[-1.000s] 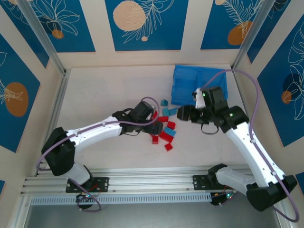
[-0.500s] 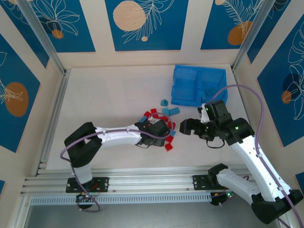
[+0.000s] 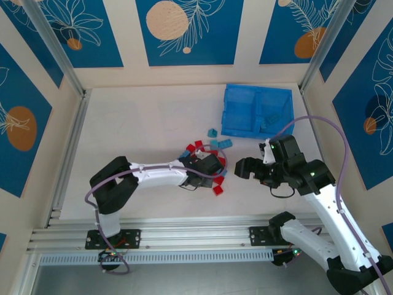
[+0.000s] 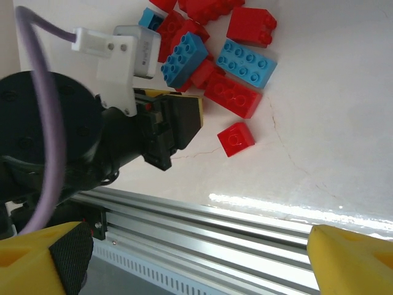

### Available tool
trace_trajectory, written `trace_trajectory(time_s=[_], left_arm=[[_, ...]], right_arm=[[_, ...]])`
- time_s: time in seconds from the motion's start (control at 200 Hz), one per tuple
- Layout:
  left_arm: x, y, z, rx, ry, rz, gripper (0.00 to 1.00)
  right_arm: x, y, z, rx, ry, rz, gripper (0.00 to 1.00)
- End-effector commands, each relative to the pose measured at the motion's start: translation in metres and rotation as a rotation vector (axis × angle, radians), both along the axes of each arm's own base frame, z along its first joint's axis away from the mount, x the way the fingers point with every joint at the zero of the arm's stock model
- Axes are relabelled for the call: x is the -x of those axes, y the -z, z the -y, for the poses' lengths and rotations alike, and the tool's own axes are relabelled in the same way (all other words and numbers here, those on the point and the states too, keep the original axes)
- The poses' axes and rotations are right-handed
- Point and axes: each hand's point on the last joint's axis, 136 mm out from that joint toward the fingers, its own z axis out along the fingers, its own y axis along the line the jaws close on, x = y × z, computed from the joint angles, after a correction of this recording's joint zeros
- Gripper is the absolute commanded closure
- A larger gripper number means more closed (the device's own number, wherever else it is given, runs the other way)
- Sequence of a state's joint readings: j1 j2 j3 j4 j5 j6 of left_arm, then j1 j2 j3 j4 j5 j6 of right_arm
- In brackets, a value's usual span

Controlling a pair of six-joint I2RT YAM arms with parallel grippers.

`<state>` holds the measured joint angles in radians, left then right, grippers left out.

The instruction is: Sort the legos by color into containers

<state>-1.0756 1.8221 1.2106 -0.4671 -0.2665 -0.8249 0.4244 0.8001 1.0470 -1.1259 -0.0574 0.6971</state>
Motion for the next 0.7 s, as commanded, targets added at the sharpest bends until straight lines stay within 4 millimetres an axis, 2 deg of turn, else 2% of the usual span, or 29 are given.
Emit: trace_trajectory(time_s=[0.0,0.06,0.135,0.205,0.26,0.39,0.49,0.545,0.625,0.695], left_arm=[[-0.007,-0.088,0.024,0.140,0.082,0.098,0.79],[-0.018,-0.119,0.036,0.150,0.126,0.166,0.79],[-0.044,-0.148,0.059,0.140,0.182,0.265,0.79],[-0.076,-0.165,0.084,0.134,0.220,0.342,0.79],[-0.105,-0.170,0.102,0.132,0.225,0.384,0.79],[-0.170,-0.164,0.127,0.133,0.190,0.432,0.79],[-0.208,-0.156,0.141,0.152,0.175,0.478,0.79],[-0.220,-0.149,0.154,0.191,0.209,0.491,0.79],[-0.225,-0.138,0.180,0.276,0.307,0.509,0.78],[-0.234,-0.123,0.183,0.269,0.293,0.523,0.76]], right_arm=[[0.001,-0.021,0.011,-0.020,0.095,0.047,0.08],[-0.004,-0.026,0.025,0.006,0.179,0.084,0.08],[-0.010,-0.028,0.045,0.041,0.305,0.135,0.08],[-0.014,-0.030,0.058,0.045,0.393,0.176,0.08],[-0.015,-0.029,0.063,0.034,0.437,0.191,0.08],[-0.016,-0.024,0.063,0.019,0.461,0.170,0.08],[-0.012,-0.019,0.064,0.030,0.460,0.147,0.08],[-0.009,-0.017,0.067,0.045,0.464,0.140,0.08],[-0.006,-0.013,0.071,0.072,0.469,0.133,0.08],[-0.005,-0.013,0.073,0.084,0.467,0.135,0.08]])
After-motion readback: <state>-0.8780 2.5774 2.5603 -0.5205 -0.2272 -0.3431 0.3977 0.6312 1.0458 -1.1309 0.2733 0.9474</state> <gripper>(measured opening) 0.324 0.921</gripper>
